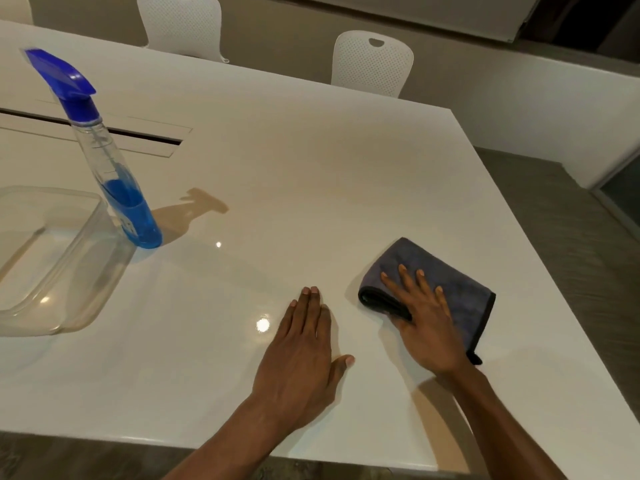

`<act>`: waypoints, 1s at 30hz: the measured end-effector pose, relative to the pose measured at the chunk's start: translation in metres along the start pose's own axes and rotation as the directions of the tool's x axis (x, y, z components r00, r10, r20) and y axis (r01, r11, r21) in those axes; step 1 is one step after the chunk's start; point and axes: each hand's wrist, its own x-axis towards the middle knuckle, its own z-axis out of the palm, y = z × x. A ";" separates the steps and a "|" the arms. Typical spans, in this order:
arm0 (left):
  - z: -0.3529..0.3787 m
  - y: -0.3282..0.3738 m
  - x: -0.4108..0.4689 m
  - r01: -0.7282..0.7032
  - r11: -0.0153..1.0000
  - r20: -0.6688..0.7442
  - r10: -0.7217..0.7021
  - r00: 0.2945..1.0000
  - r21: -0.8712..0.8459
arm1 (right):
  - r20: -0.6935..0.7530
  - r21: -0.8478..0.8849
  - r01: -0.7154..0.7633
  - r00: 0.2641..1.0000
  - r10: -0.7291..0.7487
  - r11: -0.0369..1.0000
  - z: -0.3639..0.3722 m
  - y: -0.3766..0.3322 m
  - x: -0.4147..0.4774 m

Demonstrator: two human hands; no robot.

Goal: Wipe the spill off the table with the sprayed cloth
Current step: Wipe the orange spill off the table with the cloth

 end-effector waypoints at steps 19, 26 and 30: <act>0.008 0.016 0.005 -0.009 0.999 0.037 0.008 0.999 0.047 | 0.038 0.057 0.209 0.977 -0.211 0.976 -0.012 0.036 0.059; 0.002 0.016 0.004 0.019 0.999 0.087 -0.022 0.996 0.034 | 0.097 0.211 0.264 0.953 -0.289 0.941 -0.030 0.078 0.074; 0.000 0.018 0.004 0.029 0.999 0.072 -0.032 0.997 0.046 | 0.099 0.098 0.194 0.974 -0.204 0.976 -0.032 0.073 0.151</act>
